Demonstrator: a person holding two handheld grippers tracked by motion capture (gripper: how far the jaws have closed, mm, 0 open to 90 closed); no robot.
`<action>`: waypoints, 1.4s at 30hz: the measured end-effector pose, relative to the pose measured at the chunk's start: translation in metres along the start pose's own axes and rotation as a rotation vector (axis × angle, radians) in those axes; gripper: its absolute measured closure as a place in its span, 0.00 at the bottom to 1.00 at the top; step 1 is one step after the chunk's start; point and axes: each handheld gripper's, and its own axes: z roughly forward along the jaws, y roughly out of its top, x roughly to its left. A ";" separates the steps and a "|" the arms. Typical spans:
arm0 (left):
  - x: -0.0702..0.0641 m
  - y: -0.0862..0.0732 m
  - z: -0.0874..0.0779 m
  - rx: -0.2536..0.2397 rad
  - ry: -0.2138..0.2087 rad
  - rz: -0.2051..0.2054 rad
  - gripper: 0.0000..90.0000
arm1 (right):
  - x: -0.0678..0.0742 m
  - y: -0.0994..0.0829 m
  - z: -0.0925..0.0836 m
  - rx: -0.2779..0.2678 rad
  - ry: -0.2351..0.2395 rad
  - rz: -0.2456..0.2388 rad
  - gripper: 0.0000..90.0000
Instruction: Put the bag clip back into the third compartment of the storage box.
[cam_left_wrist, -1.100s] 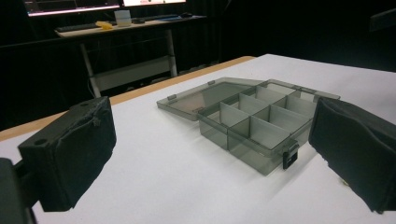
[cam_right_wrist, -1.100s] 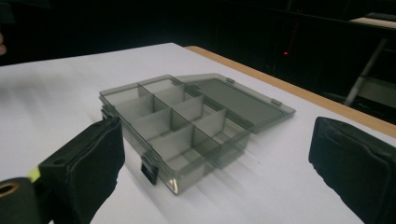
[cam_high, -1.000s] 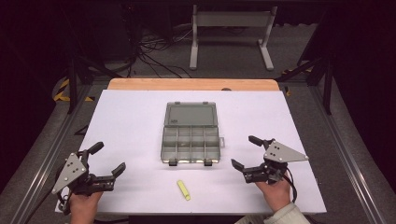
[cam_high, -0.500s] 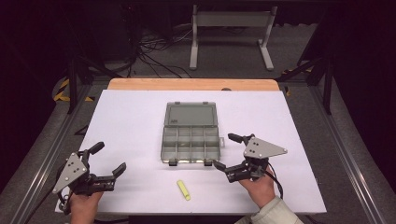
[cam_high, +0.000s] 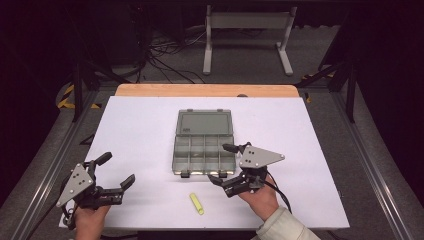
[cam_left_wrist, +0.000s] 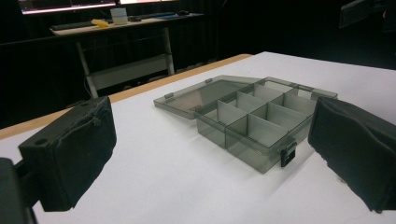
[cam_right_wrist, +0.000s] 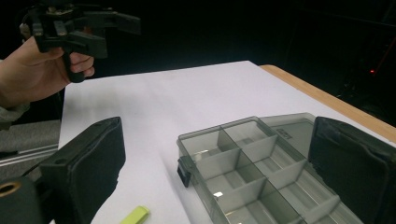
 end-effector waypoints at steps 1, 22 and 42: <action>0.000 0.000 0.000 0.000 -0.001 0.003 0.02 | 0.001 0.002 0.002 0.002 0.007 -0.008 0.05; 0.000 0.000 0.000 0.006 0.003 0.002 0.02 | 0.023 0.019 0.020 0.195 0.179 -0.083 0.98; 0.000 0.000 0.001 0.010 -0.002 0.005 0.02 | 0.050 -0.004 0.052 0.469 0.308 -0.118 1.00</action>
